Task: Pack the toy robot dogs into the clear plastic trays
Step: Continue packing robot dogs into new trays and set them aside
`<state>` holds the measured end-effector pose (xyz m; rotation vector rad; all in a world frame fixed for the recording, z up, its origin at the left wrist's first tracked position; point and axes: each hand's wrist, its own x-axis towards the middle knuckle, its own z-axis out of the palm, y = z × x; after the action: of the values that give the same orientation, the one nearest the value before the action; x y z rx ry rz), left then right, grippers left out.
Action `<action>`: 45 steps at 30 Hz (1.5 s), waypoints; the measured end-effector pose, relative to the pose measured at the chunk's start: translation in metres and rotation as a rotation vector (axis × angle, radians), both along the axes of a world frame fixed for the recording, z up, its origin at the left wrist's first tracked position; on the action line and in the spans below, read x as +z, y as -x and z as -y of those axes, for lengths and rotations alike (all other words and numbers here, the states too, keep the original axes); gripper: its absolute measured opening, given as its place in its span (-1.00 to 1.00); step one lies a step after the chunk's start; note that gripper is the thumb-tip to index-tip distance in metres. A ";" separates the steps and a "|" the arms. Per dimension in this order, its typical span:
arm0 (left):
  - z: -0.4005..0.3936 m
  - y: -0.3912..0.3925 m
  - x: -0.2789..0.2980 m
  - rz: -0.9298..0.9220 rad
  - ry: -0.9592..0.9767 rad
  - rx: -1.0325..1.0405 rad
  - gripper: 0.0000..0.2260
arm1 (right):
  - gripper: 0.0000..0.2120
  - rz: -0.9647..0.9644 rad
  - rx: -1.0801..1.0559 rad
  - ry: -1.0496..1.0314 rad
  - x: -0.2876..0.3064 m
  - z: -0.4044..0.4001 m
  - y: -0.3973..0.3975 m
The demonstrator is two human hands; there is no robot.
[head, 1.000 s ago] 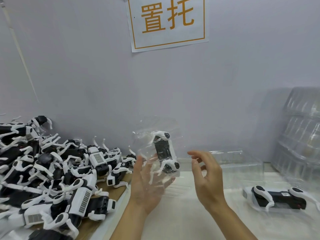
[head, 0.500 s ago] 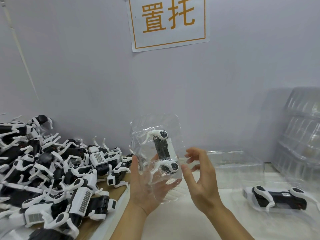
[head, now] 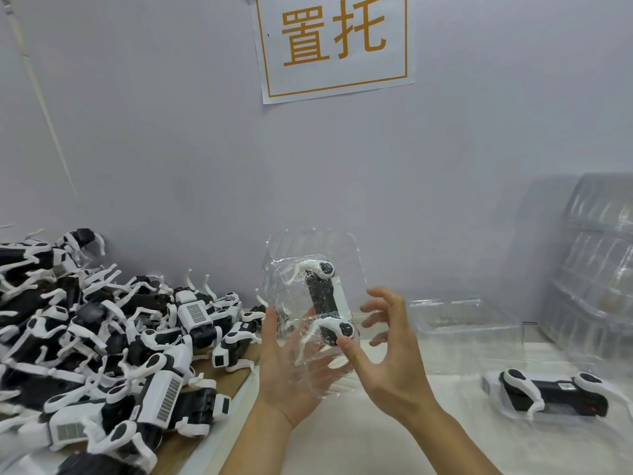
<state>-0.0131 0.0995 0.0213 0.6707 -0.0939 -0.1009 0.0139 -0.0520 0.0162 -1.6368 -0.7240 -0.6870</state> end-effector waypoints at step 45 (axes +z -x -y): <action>-0.004 -0.011 -0.006 0.051 -0.111 -0.002 -0.05 | -0.68 0.104 -0.171 -0.058 0.022 0.014 -0.003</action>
<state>-0.0019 0.1030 0.0150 0.7839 -0.1388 -0.0909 0.0173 -0.0661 0.0385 -1.6318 -0.6364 -0.9129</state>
